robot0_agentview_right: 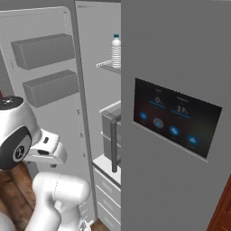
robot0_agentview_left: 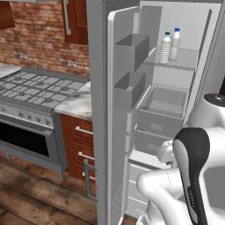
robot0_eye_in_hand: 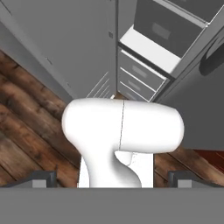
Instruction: Take the bottled waters from the counter and place them in the freezer to freeze. Close the freezer door after placing the bottles.
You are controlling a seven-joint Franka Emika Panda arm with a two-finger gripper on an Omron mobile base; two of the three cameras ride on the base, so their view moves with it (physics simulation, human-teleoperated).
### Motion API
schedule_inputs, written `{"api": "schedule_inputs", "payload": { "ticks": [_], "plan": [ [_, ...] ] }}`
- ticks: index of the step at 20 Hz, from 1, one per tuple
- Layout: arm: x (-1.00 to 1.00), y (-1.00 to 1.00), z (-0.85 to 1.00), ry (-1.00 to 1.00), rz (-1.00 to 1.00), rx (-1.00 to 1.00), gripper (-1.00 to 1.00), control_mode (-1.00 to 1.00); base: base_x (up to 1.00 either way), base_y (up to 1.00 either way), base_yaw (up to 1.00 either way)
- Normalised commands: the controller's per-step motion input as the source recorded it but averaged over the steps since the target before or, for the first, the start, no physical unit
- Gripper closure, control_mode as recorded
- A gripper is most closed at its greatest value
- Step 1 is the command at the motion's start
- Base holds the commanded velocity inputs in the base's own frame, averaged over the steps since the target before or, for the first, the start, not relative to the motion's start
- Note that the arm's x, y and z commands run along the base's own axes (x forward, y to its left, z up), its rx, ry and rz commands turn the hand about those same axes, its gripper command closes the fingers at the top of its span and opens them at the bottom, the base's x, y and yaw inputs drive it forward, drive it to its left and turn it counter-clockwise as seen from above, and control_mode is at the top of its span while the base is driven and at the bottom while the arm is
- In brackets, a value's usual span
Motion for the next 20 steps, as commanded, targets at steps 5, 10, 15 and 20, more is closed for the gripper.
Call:
{"api": "schedule_inputs", "payload": {
  "ticks": [5,10,15,20],
  "plan": [
    [0.1,-0.02,0.0,0.0,0.0,0.0,-1.0,-1.0,0.0,0.0,0.0],
    [0.0,0.0,0.0,0.0,0.0,0.0,-1.0,-1.0,0.0,0.0,0.0],
    [0.0,0.0,0.0,0.0,0.0,0.0,-1.0,-1.0,0.0,0.0,0.0],
    [-0.02,0.0,0.0,0.0,0.0,0.0,-1.0,1.0,-0.13,0.0,-0.02]
  ]
}}
